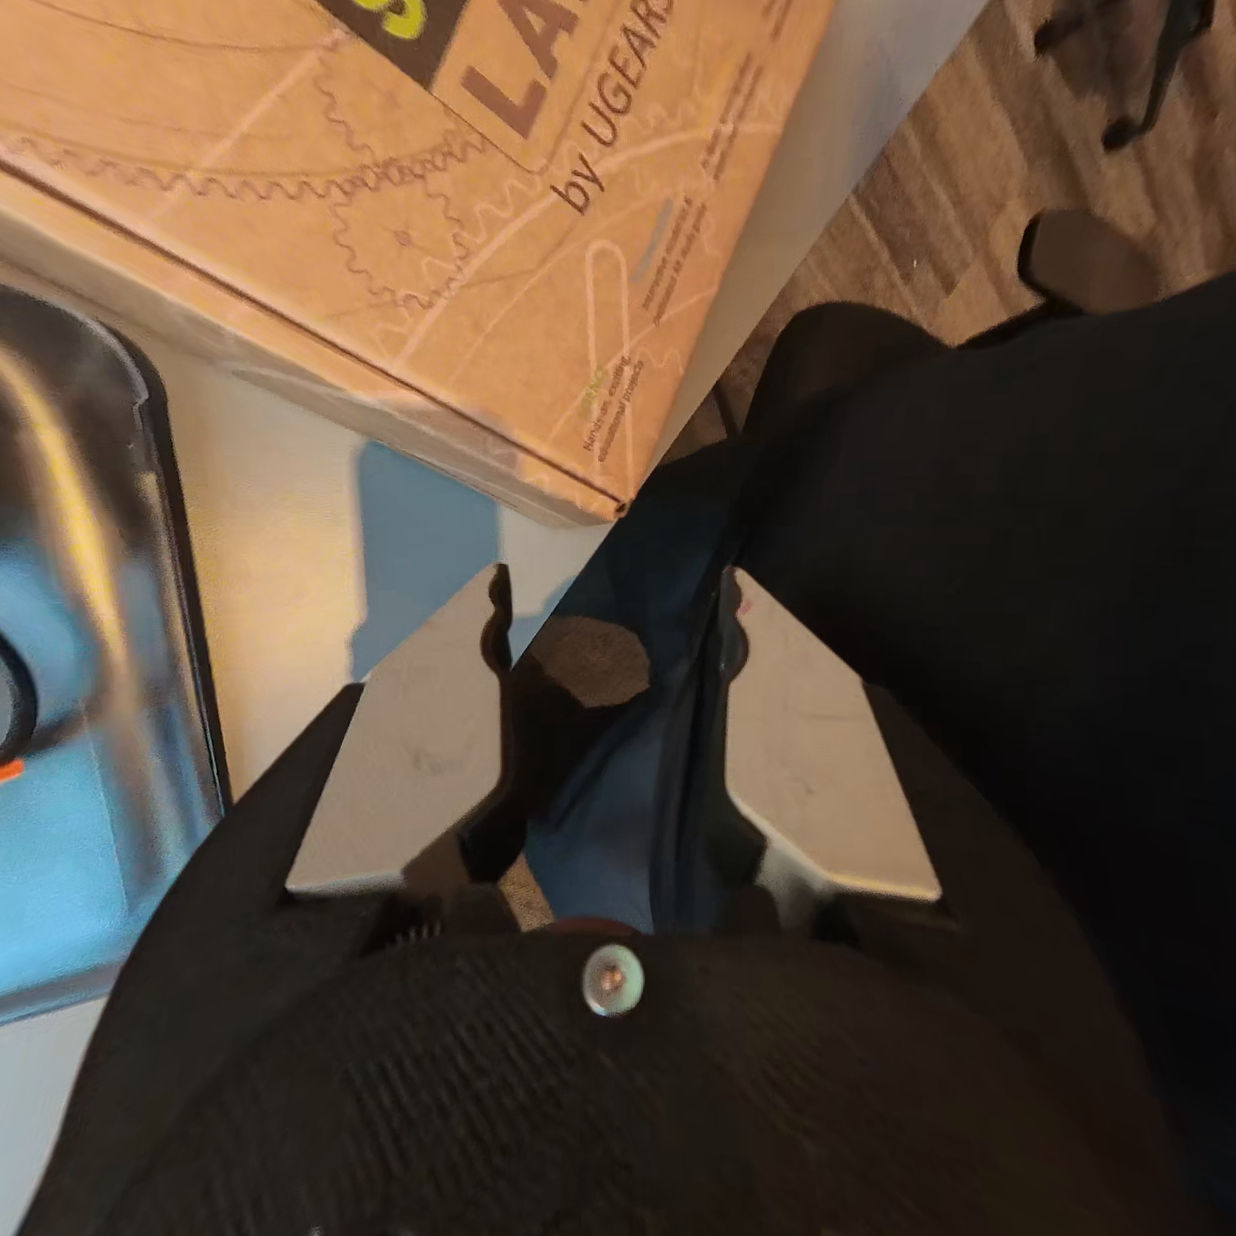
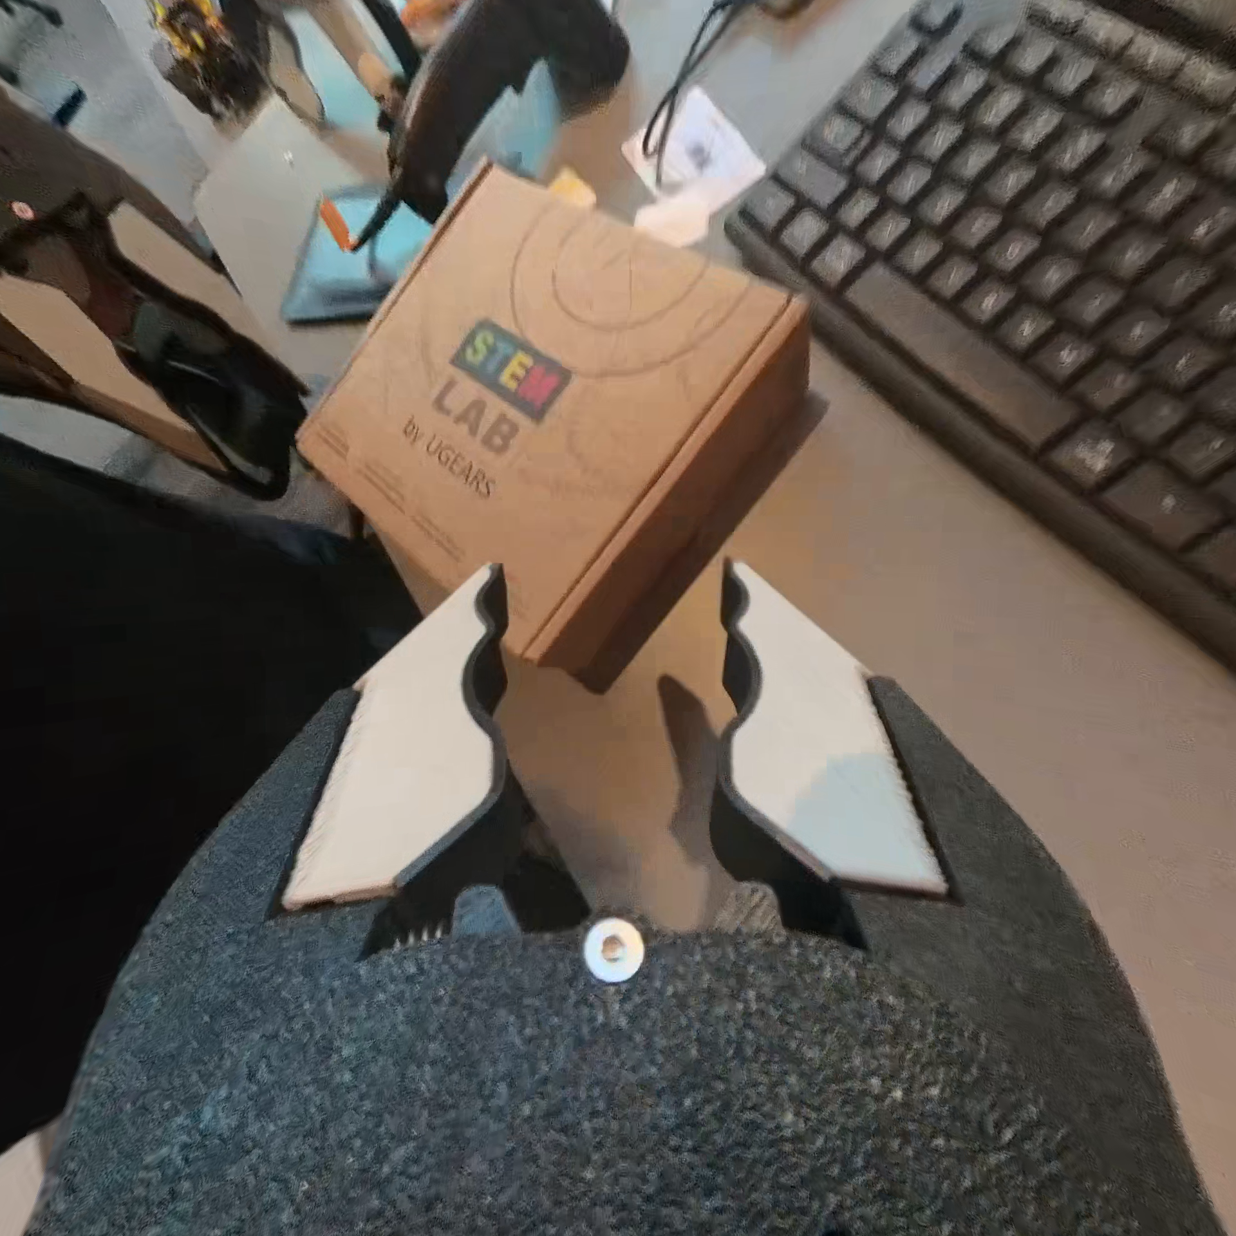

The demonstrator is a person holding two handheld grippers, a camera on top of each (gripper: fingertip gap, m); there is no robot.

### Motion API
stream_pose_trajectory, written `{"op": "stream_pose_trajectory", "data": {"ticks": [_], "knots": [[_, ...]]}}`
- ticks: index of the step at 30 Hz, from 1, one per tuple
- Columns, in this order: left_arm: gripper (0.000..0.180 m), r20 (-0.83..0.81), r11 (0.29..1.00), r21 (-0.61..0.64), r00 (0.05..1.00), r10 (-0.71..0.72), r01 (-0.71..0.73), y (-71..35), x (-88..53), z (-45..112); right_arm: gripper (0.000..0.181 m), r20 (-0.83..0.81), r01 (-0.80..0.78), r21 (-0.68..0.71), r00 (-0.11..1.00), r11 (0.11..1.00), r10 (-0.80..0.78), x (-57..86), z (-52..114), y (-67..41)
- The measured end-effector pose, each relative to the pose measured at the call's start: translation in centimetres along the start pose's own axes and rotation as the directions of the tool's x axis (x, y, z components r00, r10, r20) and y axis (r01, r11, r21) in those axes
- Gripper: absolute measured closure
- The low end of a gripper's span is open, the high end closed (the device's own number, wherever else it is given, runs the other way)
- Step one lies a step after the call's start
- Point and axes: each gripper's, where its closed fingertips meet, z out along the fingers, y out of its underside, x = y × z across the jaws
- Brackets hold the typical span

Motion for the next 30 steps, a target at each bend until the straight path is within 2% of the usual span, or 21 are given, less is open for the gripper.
{"op": "stream_pose_trajectory", "data": {"ticks": [1,5,8,11,13,15,18,21,27,30], "knots": [[0.117,-0.004,1.0,-0.017,1.0,0.025,-0.025,0.2,0.1,0.4,0.112,-0.005,-0.022,-0.029,1.0,0.999,0.021,-0.2,0.0,1.5],[0.107,-0.023,0.99,-0.071,0.993,0.119,-0.121,0.6,0.3,2.2,0.112,0.021,-0.124,-0.11,0.992,0.986,0.127,-2.1,2.3,5.2],[0.104,-0.029,0.979,-0.133,0.987,0.155,-0.158,1.2,0.1,3.9,0.13,0.049,-0.191,-0.157,0.978,0.969,0.201,-4.3,4.6,6.3],[0.111,-0.032,0.973,-0.12,0.98,0.196,-0.199,1.2,0.2,4.4,0.114,-0.027,-0.203,-0.159,0.979,0.966,0.201,-5.5,5.7,6.0],[0.105,-0.028,0.967,-0.12,0.974,0.223,-0.224,1.5,0.1,4.1,0.108,-0.052,-0.204,-0.186,0.979,0.961,0.198,-6.8,5.6,5.8],[0.105,-0.031,0.962,-0.083,0.966,0.259,-0.26,1.5,0.7,2.9,0.104,-0.081,-0.189,-0.217,0.981,0.958,0.175,-8.1,5.0,5.7],[0.108,-0.02,0.947,-0.026,0.947,0.32,-0.32,1.1,1.8,-0.3,0.109,-0.123,-0.149,-0.235,0.985,0.961,0.123,-10.1,3.0,3.9],[0.11,0.018,0.933,0.056,0.935,0.354,-0.355,-0.1,2.5,-3.7,0.111,-0.155,-0.116,-0.199,0.984,0.973,0.086,-11.5,0.9,0.4],[0.112,0.045,0.941,0.116,0.948,0.315,-0.319,-2.5,2.2,-6.7,0.102,-0.154,-0.113,-0.108,0.983,0.988,0.096,-11.4,-0.5,-5.3],[0.115,-0.023,0.956,0.152,0.966,0.258,-0.251,-3.6,2.8,-8.0,0.099,-0.157,-0.118,-0.083,0.982,0.99,0.104,-11.0,-1.0,-7.1]]}}
